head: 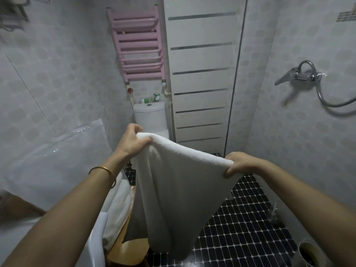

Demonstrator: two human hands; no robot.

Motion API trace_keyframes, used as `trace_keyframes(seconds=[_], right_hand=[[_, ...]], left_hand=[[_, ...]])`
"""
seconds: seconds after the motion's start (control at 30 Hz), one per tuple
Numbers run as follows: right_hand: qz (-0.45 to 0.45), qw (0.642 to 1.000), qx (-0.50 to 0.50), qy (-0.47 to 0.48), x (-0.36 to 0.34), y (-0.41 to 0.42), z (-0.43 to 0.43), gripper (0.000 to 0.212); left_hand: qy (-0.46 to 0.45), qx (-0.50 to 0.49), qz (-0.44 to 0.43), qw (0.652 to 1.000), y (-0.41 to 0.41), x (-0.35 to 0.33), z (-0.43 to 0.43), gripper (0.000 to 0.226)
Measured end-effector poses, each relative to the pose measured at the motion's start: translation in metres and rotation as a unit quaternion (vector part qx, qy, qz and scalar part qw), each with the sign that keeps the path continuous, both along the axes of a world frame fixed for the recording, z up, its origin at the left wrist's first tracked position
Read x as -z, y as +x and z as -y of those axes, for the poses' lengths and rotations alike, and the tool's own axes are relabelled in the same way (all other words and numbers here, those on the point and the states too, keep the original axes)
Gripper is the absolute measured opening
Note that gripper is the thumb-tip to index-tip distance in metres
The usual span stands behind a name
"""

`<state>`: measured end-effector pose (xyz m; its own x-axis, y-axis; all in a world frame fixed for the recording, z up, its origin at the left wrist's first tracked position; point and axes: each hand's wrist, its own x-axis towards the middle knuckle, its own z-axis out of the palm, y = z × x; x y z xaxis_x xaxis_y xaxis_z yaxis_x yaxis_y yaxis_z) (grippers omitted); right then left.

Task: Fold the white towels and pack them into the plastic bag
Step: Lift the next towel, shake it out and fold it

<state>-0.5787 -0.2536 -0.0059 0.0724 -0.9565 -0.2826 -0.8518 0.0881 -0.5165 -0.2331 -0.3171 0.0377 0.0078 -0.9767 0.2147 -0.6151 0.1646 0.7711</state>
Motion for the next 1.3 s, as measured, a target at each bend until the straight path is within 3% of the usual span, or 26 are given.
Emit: trace_keyframes(seconds=[0.1,0.2,0.27,0.37,0.47,0.53,0.63,0.7,0.8,0.93,1.03,1.1,1.17,1.23,1.3], right_hand=[[0.204,0.975,0.09,-0.024,0.001,-0.011,-0.001,0.022],[0.402,0.899,0.164,-0.054,0.001,-0.011,0.0,0.027],[0.464,0.856,0.203,-0.1,-0.002,-0.005,0.001,0.025],[0.413,0.856,0.224,-0.214,-0.019,0.006,0.004,0.02],[0.348,0.86,0.19,-0.321,-0.045,0.02,0.003,0.01],[0.354,0.853,0.169,-0.344,-0.061,0.031,0.003,0.015],[0.44,0.825,0.157,-0.317,-0.075,0.045,0.004,0.022],[0.501,0.798,0.161,-0.293,-0.079,0.05,0.006,0.024],[0.556,0.763,0.194,-0.267,-0.08,0.05,0.01,0.024],[0.564,0.746,0.25,-0.251,-0.075,0.04,0.013,0.023],[0.568,0.736,0.288,-0.23,-0.067,0.031,0.015,0.023],[0.572,0.725,0.316,-0.217,-0.062,0.026,0.016,0.022],[0.574,0.717,0.334,-0.212,-0.057,0.02,0.016,0.022],[0.58,0.708,0.345,-0.206,-0.051,0.013,0.014,0.021],[0.58,0.705,0.357,-0.2,-0.044,0.006,0.012,0.023]], left_hand=[[0.015,-0.015,-0.094,0.995,0.009,-0.002,0.002,0.038],[0.05,0.019,-0.197,0.979,0.017,-0.005,0.002,0.039],[0.07,0.059,-0.251,0.964,0.023,-0.005,0.001,0.035],[0.069,0.09,-0.303,0.946,0.029,0.006,0.002,0.028],[0.073,0.05,-0.315,0.945,0.029,0.029,0.005,0.023],[0.086,0.016,-0.311,0.947,0.027,0.044,0.007,0.026],[0.147,-0.015,-0.296,0.944,0.023,0.062,0.005,0.039],[0.258,-0.027,-0.352,0.899,0.018,0.066,-0.004,0.044],[0.404,0.067,-0.408,0.816,0.012,0.072,-0.019,0.062],[0.475,0.15,-0.508,0.703,0.008,0.083,-0.037,0.077],[0.521,0.224,-0.495,0.659,0.004,0.089,-0.051,0.083],[0.516,0.278,-0.47,0.66,-0.001,0.089,-0.058,0.071],[0.498,0.287,-0.443,0.688,-0.005,0.081,-0.062,0.056],[0.479,0.257,-0.43,0.721,-0.007,0.073,-0.06,0.055],[0.474,0.23,-0.434,0.731,-0.004,0.063,-0.056,0.059]])
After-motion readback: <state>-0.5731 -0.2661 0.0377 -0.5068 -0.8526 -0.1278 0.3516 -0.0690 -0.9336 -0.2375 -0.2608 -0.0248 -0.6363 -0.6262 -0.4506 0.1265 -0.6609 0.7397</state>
